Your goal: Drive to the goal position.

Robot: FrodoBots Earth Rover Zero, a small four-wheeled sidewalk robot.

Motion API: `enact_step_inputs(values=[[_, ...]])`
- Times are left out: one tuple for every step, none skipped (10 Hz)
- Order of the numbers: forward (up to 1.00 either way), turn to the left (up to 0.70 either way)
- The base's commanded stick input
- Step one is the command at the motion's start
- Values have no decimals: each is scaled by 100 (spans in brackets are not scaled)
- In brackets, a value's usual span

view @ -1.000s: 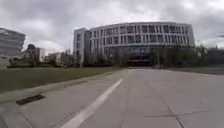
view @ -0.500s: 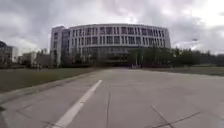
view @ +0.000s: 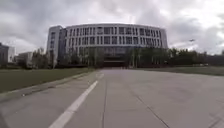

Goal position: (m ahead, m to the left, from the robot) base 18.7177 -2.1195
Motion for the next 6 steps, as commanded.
enact_step_inputs(values=[[70, 35], [70, 35], [70, 35], [70, 35], [70, 35], [70, 35]])
